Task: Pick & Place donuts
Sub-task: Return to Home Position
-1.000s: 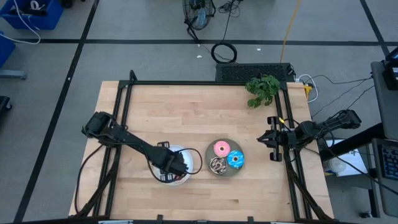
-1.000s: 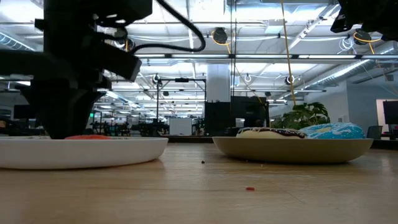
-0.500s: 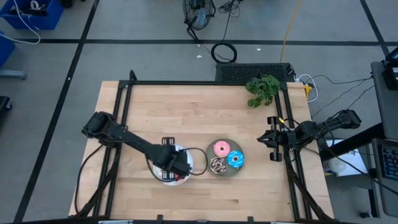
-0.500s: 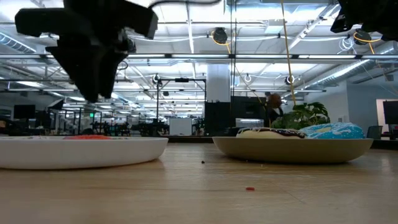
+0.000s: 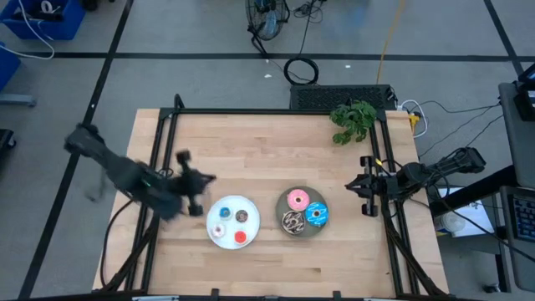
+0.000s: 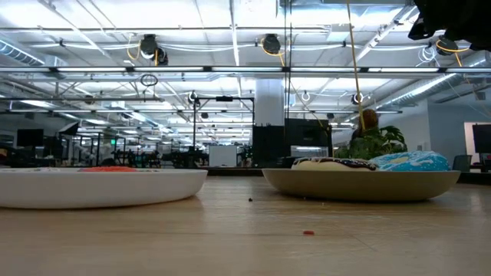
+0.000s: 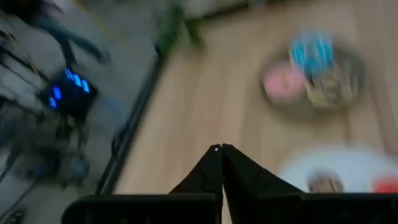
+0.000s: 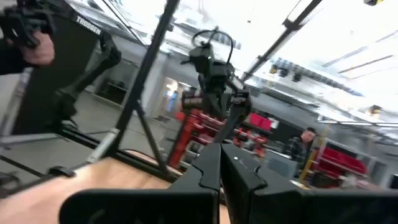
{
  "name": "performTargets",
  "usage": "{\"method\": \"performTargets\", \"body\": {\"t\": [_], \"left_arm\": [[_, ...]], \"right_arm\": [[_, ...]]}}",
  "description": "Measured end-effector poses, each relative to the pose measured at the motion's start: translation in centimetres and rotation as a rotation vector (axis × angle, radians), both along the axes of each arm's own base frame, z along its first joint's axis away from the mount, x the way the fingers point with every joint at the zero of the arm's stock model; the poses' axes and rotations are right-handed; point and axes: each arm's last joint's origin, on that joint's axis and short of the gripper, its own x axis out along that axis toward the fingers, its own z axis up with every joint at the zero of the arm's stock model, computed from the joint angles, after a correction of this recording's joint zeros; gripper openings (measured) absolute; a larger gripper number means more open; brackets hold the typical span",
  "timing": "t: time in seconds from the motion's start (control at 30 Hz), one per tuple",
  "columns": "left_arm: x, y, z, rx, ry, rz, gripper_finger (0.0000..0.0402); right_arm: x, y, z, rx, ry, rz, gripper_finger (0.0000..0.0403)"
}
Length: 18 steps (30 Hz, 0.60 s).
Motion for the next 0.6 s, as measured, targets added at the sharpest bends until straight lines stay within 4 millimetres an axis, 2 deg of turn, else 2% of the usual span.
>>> {"method": "performTargets", "body": {"t": [0.07, 0.13, 0.3, 0.4, 0.47, 0.6], "left_arm": [[-1.9, 1.4, 0.5, -0.011, -0.128, -0.022, 0.0005], [-3.4, 3.0, 0.0, -0.049, -0.238, -0.038, 0.0005], [-5.7, 5.6, -3.4, -0.147, -0.403, -0.102, 0.0004], [-5.6, 6.3, -4.9, -0.177, -0.606, -0.093, 0.0006], [-5.1, 6.5, -6.2, -0.129, -0.687, -0.129, 0.0008], [-4.5, 6.9, -9.8, 0.005, -0.661, -0.154, 0.0004]], "right_arm": [[0.0, -0.1, 0.0, -0.008, 0.000, -0.045, 0.0000], [0.1, -0.3, -0.1, 0.007, 0.012, -0.100, 0.0000], [0.3, -0.2, -0.8, 0.048, 0.097, -0.070, 0.0000], [0.3, -0.2, -0.9, 0.041, 0.103, -0.079, 0.0000], [0.3, -0.3, -0.9, 0.052, 0.105, -0.103, 0.0000], [0.3, -0.4, -0.8, 0.084, 0.102, -0.143, 0.0000]]}}
